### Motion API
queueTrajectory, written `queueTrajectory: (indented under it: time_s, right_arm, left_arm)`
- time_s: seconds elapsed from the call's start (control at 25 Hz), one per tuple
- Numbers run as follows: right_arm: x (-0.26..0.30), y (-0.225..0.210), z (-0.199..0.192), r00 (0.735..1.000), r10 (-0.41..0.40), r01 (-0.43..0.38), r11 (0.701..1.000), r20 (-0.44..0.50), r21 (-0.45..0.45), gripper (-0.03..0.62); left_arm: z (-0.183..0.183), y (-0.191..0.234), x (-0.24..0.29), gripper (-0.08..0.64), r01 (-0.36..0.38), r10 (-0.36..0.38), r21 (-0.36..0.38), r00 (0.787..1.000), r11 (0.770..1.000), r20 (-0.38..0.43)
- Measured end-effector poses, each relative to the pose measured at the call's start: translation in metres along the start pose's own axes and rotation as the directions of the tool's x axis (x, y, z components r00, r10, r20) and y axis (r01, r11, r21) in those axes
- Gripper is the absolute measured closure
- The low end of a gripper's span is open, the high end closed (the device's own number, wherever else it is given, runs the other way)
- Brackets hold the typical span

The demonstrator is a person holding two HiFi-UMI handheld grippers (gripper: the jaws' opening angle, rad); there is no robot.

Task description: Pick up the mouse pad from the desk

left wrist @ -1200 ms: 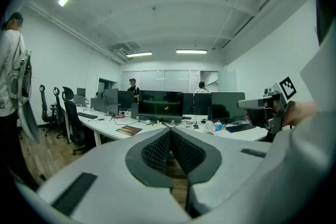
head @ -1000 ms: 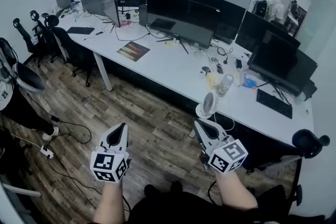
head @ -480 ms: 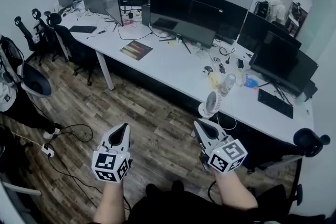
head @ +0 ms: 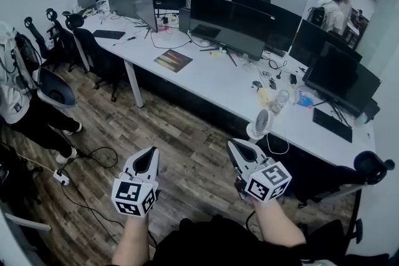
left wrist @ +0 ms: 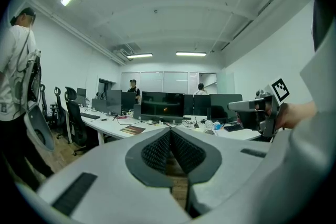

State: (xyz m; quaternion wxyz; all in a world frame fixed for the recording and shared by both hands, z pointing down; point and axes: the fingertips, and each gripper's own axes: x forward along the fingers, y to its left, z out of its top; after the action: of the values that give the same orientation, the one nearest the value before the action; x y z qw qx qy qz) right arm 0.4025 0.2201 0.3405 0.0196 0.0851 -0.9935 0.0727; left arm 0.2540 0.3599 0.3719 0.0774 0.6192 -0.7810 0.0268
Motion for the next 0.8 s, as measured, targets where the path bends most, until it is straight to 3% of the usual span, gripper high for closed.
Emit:
queueTrajectory:
  time_s: [0.32, 0.8]
  right_arm:
    - [0.016, 0.018, -0.013, 0.999, 0.023, -0.023, 1.000, -0.029, 0.018, 0.589]
    - [0.077, -0.038, -0.034, 0.997, 0.036, -0.031, 0.996, -0.061, 0.090, 0.589]
  left_arm:
    - [-0.006, 0.016, -0.010, 0.552, 0.012, -0.012, -0.001, 1.000, 1.000, -0.007]
    - [-0.021, 0.049, 0.054, 0.552, 0.005, -0.006, -0.017, 0.997, 1.000, -0.079]
